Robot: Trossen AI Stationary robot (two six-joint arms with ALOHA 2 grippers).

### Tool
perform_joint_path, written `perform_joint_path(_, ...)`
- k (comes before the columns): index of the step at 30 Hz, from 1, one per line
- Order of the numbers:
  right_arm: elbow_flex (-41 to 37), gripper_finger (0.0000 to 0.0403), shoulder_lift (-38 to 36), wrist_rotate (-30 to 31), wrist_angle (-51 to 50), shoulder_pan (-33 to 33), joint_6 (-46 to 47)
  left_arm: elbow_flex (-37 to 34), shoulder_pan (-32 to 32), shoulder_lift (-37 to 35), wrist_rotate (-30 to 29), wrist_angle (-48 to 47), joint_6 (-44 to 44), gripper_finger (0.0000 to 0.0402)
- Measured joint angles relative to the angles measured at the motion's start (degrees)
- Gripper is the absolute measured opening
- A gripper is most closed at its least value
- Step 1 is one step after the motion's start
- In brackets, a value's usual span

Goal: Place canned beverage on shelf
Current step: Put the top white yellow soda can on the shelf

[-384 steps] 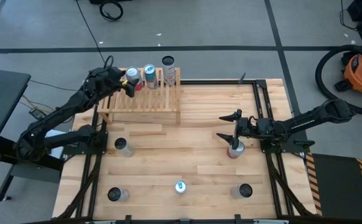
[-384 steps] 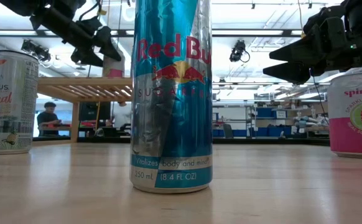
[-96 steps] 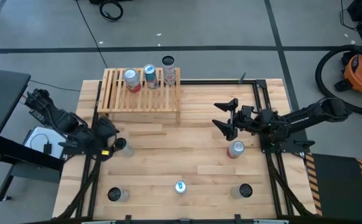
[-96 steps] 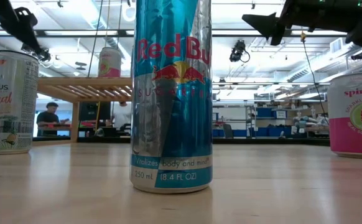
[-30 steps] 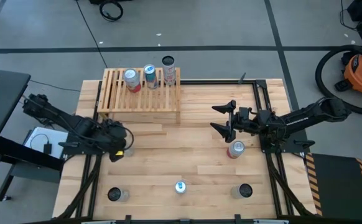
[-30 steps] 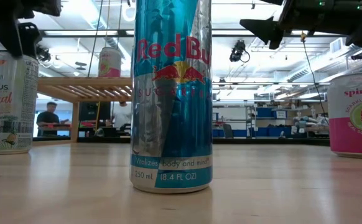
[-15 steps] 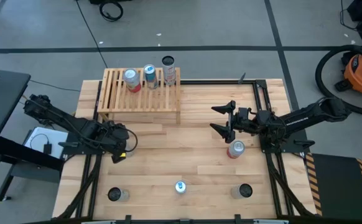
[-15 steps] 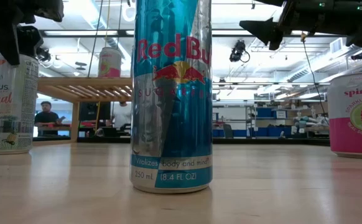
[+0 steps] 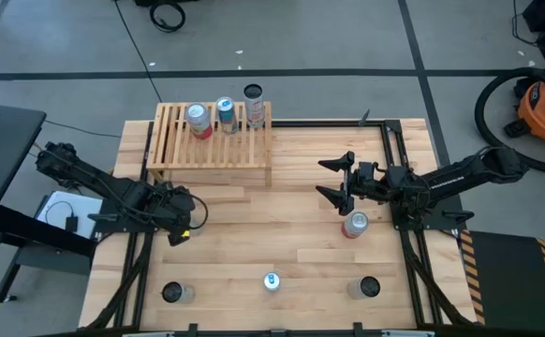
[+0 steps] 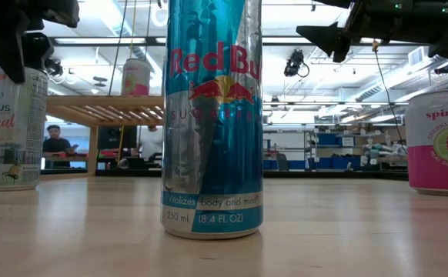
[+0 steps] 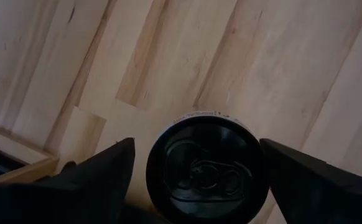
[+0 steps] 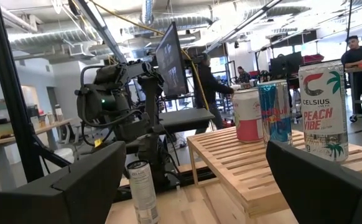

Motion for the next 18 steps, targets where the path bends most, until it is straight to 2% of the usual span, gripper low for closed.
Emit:
perform_joint_path(10, 0.00, 0.0399, 0.00, 0.00, -0.40, 0.00, 0.02, 0.07, 0.00, -0.04, -0.07, -1.10, 0.91, 0.0258)
perform_joint_path(18, 0.00, 0.0399, 0.00, 0.00, -0.40, 0.00, 0.02, 0.09, 0.33, -0.04, 0.33, -1.07, 3.73, 0.0257)
